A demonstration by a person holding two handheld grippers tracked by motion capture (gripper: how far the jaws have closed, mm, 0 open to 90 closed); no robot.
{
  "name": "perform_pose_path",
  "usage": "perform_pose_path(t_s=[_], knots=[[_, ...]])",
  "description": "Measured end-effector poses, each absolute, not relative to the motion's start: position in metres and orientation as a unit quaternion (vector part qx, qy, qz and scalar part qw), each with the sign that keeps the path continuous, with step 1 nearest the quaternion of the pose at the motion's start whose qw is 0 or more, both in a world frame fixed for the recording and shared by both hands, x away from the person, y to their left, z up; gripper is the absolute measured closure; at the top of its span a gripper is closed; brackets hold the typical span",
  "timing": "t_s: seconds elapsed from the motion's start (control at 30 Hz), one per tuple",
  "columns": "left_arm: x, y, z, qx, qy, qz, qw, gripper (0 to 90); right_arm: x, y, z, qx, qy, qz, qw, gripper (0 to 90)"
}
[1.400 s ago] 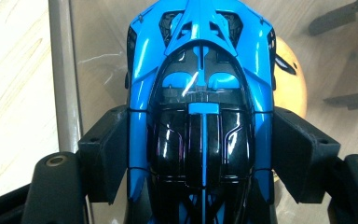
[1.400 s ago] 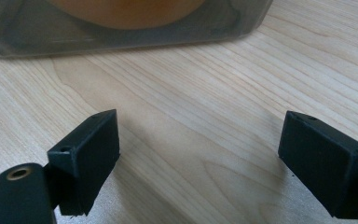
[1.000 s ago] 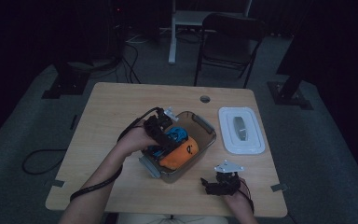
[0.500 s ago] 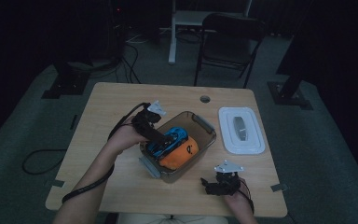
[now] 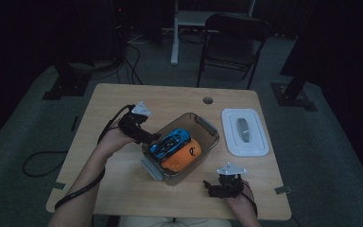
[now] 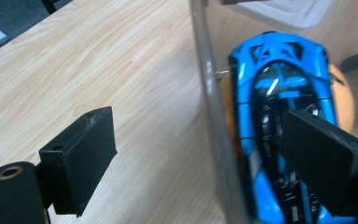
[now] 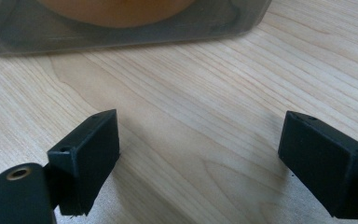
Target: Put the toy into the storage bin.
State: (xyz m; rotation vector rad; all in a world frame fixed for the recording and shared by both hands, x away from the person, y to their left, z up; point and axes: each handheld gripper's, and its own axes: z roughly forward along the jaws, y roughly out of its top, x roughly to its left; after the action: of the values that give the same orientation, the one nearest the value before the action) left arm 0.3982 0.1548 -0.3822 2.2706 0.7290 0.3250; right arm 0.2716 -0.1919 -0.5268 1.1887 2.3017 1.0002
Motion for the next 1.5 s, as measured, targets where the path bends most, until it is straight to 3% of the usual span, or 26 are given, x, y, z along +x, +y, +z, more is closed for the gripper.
perform_pose_path(t_s=[0.33,0.73,1.13,1.5], knots=[[0.409,0.183,-0.401,0.860,0.322,0.138,0.371,11.5,0.272,-0.191,-0.527,0.421,0.816,0.352,0.181,12.0],[0.426,0.205,-0.454,0.846,0.356,0.121,0.378,11.5,0.277,-0.192,-0.522,0.424,0.809,0.364,0.182,12.0],[0.437,0.193,-0.489,0.855,0.353,0.121,0.359,11.4,0.301,-0.191,-0.518,0.443,0.793,0.376,0.185,12.0],[0.435,0.173,-0.498,0.872,0.327,0.111,0.347,10.8,0.317,-0.188,-0.515,0.464,0.777,0.376,0.199,12.0]])
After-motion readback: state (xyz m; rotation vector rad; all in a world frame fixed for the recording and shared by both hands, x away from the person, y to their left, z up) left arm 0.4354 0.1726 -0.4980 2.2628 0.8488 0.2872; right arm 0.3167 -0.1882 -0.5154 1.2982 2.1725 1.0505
